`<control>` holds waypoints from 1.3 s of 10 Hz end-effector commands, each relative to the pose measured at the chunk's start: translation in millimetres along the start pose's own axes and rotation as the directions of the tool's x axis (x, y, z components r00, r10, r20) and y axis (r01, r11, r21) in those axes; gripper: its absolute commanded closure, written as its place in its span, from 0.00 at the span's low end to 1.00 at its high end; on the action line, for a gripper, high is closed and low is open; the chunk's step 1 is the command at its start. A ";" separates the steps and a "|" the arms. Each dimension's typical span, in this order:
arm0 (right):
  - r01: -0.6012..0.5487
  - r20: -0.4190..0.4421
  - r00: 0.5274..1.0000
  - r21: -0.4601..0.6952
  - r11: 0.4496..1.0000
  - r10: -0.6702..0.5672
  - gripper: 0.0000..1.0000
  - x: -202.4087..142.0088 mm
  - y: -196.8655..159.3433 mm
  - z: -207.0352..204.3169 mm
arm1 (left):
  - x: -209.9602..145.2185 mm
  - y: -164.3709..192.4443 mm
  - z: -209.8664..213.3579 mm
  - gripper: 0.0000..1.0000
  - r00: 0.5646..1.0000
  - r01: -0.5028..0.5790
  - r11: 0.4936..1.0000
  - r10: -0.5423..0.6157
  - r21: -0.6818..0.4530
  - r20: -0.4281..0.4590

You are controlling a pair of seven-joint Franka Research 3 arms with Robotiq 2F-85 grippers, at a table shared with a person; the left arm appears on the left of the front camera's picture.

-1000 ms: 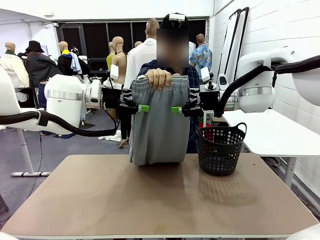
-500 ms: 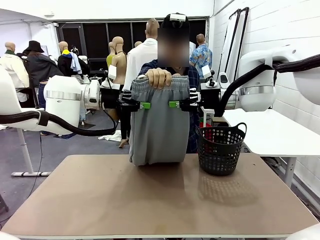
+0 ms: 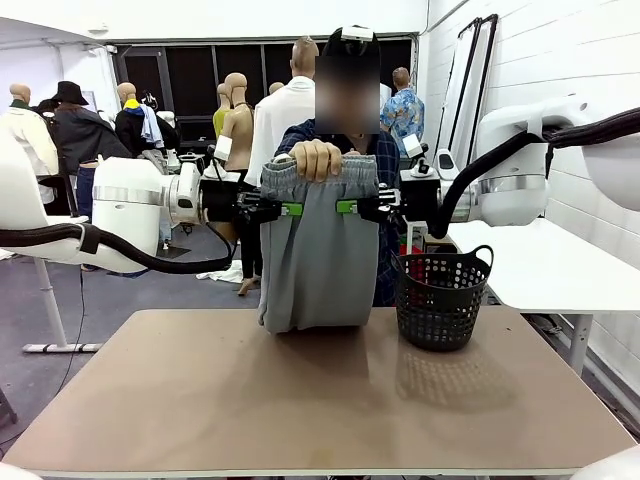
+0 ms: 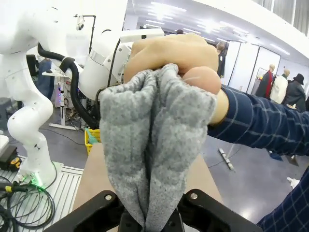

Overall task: Fold the training pants.
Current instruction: Grab both ends of the Training pants handed by a person, then release the ends of the Training pants and then grab the overlapped ends.

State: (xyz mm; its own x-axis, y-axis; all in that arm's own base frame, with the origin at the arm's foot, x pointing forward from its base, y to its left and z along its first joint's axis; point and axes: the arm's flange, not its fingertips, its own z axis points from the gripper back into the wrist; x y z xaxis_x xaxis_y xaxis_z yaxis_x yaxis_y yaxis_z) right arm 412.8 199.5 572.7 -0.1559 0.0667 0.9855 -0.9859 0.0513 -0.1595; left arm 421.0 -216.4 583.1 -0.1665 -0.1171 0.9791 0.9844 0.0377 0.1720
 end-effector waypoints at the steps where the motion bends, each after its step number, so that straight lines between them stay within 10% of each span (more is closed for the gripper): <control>1: 0.041 0.009 0.999 0.030 0.999 -0.041 1.00 2.2 -8.8 1.3 | 2.1 6.7 1.0 1.00 0.999 -0.040 0.999 0.040 -0.026 -0.001; 3: 0.040 -0.024 0.999 0.024 0.999 -0.040 1.00 -0.5 -12.0 -0.7 | 0.2 13.3 -0.8 1.00 0.998 -0.043 0.999 0.042 -0.017 -0.040; 4: 0.040 -0.037 0.999 0.016 0.999 -0.039 1.00 -4.7 -13.8 -2.9 | -2.9 34.6 -7.3 1.00 0.976 -0.076 0.984 0.040 -0.163 -0.213; 5: 0.025 -0.004 1.000 0.011 1.000 -0.025 1.00 -7.7 -3.7 0.0 | -6.5 4.1 -0.6 1.00 1.000 -0.028 1.000 0.028 -0.011 -0.008; 13: 0.025 -0.004 1.000 0.011 1.000 -0.025 1.00 -7.7 -3.7 0.0 | -6.5 4.1 -0.6 1.00 1.000 -0.028 1.000 0.028 -0.011 -0.008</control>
State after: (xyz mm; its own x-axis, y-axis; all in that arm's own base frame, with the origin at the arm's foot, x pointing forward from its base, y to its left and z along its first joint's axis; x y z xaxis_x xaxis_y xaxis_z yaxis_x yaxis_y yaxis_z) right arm 418.8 198.0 563.4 -0.1302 0.0812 0.9882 -0.9901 0.0421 -0.1339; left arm 430.3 -216.3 576.4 -0.1169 -0.1456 0.9824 0.9926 0.0168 0.1206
